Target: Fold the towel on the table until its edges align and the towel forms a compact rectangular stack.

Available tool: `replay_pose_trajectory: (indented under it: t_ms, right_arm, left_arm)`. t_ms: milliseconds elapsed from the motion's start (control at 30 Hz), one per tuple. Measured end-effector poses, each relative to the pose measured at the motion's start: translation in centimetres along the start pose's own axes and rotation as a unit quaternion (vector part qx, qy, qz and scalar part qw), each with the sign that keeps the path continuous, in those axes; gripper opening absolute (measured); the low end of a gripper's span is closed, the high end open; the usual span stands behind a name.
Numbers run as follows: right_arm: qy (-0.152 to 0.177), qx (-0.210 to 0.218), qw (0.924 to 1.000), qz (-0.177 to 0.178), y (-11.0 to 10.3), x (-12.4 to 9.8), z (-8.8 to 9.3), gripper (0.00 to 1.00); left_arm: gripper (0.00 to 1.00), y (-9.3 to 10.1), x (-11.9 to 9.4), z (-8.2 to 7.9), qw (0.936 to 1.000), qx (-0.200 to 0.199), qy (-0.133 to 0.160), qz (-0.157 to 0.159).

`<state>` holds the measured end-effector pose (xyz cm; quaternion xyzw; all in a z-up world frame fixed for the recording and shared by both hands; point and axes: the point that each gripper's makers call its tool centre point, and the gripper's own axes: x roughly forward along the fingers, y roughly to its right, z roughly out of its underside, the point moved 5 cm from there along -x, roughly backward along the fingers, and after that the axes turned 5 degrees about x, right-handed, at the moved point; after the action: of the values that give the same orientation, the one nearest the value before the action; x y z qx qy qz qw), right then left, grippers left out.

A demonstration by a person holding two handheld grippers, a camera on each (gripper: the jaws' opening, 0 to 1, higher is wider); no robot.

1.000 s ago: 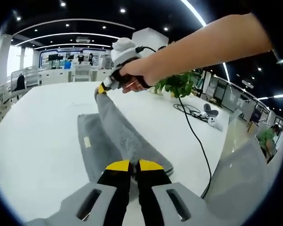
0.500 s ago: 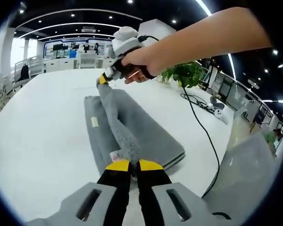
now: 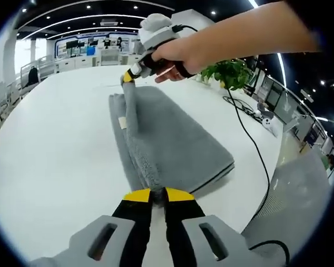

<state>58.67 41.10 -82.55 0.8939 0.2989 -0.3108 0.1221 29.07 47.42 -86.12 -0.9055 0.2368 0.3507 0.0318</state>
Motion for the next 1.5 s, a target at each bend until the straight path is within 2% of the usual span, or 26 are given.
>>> replay_pose_trajectory:
  t_ms: [100,233,300,433,667,733,900,1033,1333,1433,1500]
  right_arm:
    - [0.01,-0.002,0.9999,-0.004,0.0,-0.4,-0.4,0.08]
    - [0.018,-0.026,0.9995,-0.001,0.1,-1.2,-0.8,0.1]
    - [0.024,-0.026,0.9994,-0.001,-0.1,-2.2,-1.2,0.12]
    - [0.036,-0.016,0.9992,-0.009,0.1,-2.6,-1.7,0.2]
    - [0.049,-0.021,0.9985,-0.011,1.0,-4.9,-2.3,0.23]
    - [0.056,-0.012,0.9982,-0.016,1.3,-5.6,-2.3,0.25]
    - [0.064,-0.024,0.9975,-0.02,1.7,-7.3,-2.6,0.31]
    - [0.07,-0.018,0.9971,-0.026,2.0,-9.6,-2.0,0.36]
    - [0.069,-0.022,0.9969,-0.032,3.1,-12.0,0.1,0.38]
    - [0.068,-0.021,0.9967,-0.037,2.3,-13.2,1.4,0.38]
    - [0.064,-0.024,0.9969,-0.039,2.7,-13.3,2.1,0.38]
  left_arm:
    - [0.13,-0.4,-0.2,0.2,1.0,0.003,0.002,-0.009]
    - [0.14,-0.8,-0.5,0.7,0.9998,0.013,-0.003,-0.017]
    - [0.14,-0.9,-0.9,0.6,0.9997,0.014,-0.002,-0.019]
    - [0.14,-1.0,-1.5,-0.1,0.9994,0.023,0.007,-0.023]
    - [0.14,-0.8,-2.2,-1.4,0.9986,0.046,0.015,-0.023]
    - [0.14,-0.8,-2.2,-1.7,0.9984,0.05,0.017,-0.022]
    - [0.17,-1.4,-2.3,-2.8,0.9975,0.06,0.027,-0.024]
    - [0.19,-1.8,-2.3,-3.6,0.9966,0.072,0.031,-0.024]
    - [0.19,-3.0,-2.5,-4.4,0.9961,0.078,0.031,-0.029]
    - [0.2,-3.5,-2.1,-4.8,0.9949,0.094,0.024,-0.028]
    - [0.21,-3.8,-1.9,-5.0,0.9948,0.095,0.022,-0.028]
